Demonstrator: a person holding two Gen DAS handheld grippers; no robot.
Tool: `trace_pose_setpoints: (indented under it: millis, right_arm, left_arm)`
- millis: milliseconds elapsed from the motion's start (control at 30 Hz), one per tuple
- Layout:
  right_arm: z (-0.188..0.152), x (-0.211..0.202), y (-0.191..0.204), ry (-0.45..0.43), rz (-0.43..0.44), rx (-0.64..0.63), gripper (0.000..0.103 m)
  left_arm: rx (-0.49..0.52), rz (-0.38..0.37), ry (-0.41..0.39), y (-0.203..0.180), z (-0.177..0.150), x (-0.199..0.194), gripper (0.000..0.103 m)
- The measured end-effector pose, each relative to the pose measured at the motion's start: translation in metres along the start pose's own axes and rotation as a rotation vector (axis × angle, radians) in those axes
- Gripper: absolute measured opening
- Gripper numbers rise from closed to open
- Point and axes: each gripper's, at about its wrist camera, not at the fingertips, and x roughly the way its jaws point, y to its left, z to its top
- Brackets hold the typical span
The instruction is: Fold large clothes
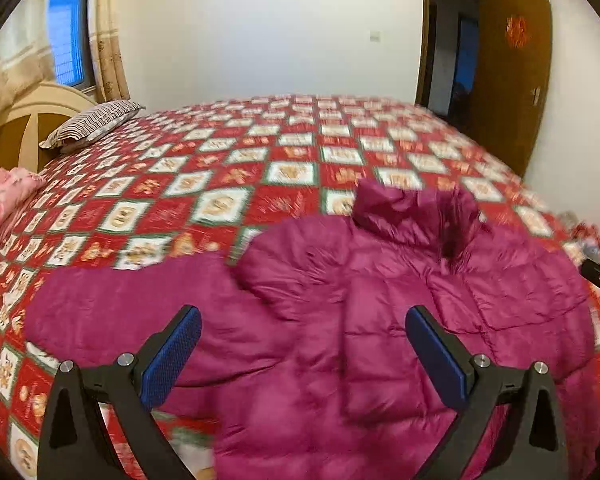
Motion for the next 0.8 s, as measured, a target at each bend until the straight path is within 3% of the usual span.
trace_pose_setpoints:
  millis: [133, 200, 367, 433, 533, 567, 700, 800]
  right_arm:
    - [-0.023, 0.034, -0.029, 0.129, 0.004, 0.082, 0.039]
    - [-0.034, 0.039, -0.030, 0.134, -0.004, 0.058, 0.039]
    - [-0.041, 0.037, -0.020, 0.104, -0.040, -0.008, 0.045]
    - [-0.041, 0.037, -0.023, 0.095, -0.039, -0.007, 0.046]
    - [-0.042, 0.036, -0.027, 0.081, 0.010, 0.005, 0.063]
    - [-0.042, 0.038, -0.026, 0.078, 0.019, 0.003, 0.064]
    - [-0.043, 0.038, -0.018, 0.074, 0.000, -0.024, 0.069]
    - [-0.044, 0.038, -0.014, 0.075, -0.021, -0.043, 0.070]
  left_arm:
    - [0.031, 0.088, 0.115, -0.024, -0.015, 0.045, 0.102]
    - [0.033, 0.094, 0.144, -0.026, -0.026, 0.059, 0.102]
    - [0.051, 0.096, 0.128, -0.028, -0.030, 0.061, 0.102]
    - [0.006, 0.080, 0.098, -0.015, -0.025, 0.046, 0.102]
    - [-0.145, 0.049, 0.003, 0.036, -0.020, 0.009, 0.102]
    - [-0.192, 0.063, -0.010, 0.056, -0.019, 0.001, 0.102]
    - [-0.400, 0.258, -0.037, 0.163, -0.024, -0.022, 0.102]
    - [-0.564, 0.396, 0.010, 0.234, -0.037, -0.017, 0.102]
